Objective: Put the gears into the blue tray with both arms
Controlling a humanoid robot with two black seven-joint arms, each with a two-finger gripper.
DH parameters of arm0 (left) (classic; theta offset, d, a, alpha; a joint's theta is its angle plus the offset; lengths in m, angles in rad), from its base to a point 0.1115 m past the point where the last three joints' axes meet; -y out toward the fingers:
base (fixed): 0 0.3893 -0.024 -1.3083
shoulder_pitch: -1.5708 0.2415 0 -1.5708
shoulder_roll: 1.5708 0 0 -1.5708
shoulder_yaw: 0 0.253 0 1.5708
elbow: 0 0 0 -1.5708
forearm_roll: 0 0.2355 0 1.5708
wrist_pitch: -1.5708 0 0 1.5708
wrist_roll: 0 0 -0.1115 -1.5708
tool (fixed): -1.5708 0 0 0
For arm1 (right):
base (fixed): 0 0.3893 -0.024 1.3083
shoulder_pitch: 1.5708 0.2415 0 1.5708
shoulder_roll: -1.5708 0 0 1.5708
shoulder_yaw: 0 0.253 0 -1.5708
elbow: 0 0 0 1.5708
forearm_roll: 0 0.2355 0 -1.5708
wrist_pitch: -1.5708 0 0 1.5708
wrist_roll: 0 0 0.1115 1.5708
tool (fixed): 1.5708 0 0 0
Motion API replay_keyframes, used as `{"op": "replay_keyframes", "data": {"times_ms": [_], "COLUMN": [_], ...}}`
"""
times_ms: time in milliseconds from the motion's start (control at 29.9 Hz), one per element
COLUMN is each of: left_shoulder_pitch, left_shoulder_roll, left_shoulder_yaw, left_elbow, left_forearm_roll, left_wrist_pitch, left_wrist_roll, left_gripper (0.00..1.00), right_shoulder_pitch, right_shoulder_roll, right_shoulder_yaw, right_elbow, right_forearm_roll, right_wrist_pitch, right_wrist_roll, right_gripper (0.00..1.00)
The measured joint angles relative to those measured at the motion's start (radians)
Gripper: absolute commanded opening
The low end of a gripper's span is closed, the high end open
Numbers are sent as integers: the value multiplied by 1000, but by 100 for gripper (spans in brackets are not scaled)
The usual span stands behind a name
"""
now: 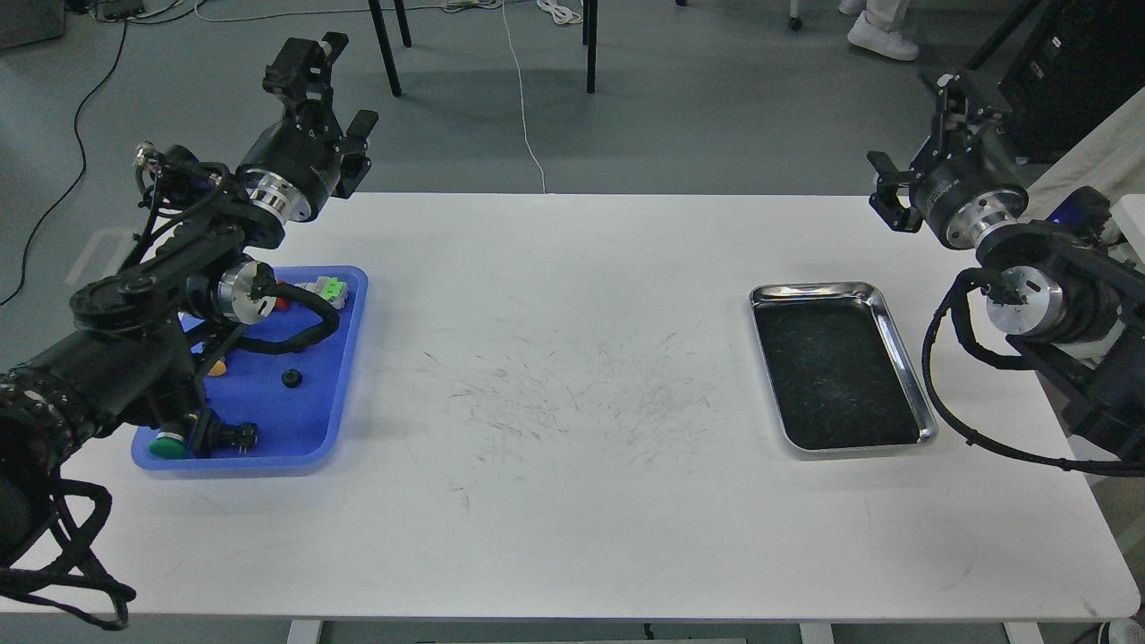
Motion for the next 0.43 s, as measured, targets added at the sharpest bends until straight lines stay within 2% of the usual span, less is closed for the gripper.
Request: {"op": "replay_keyframes", "data": {"times_ms": [167, 301, 435], "left_shoulder_pitch": [7, 10, 10], "left_shoulder_roll": [-9, -24, -29], "left_shoulder_yaw": [-35, -83, -89], "left_elbow": [9, 12, 26], "left_forearm_roll": [-29, -63, -69], "left_wrist_pitch": [-33, -41, -43], "left_wrist_roll": [0, 32, 44], "left_gripper": [99, 99, 99], "right_shoulder_pitch": [0, 0, 0], "right_shoulder_roll": [16, 26, 36], "right_shoulder_yaw": [5, 5, 5], "right_elbow": [-4, -2, 1], "right_forearm_roll": [26, 26, 24], "right_wrist_pitch": [0, 2, 1], "right_wrist_roll": [-4, -3, -1], "right_gripper": [99, 99, 99]}}
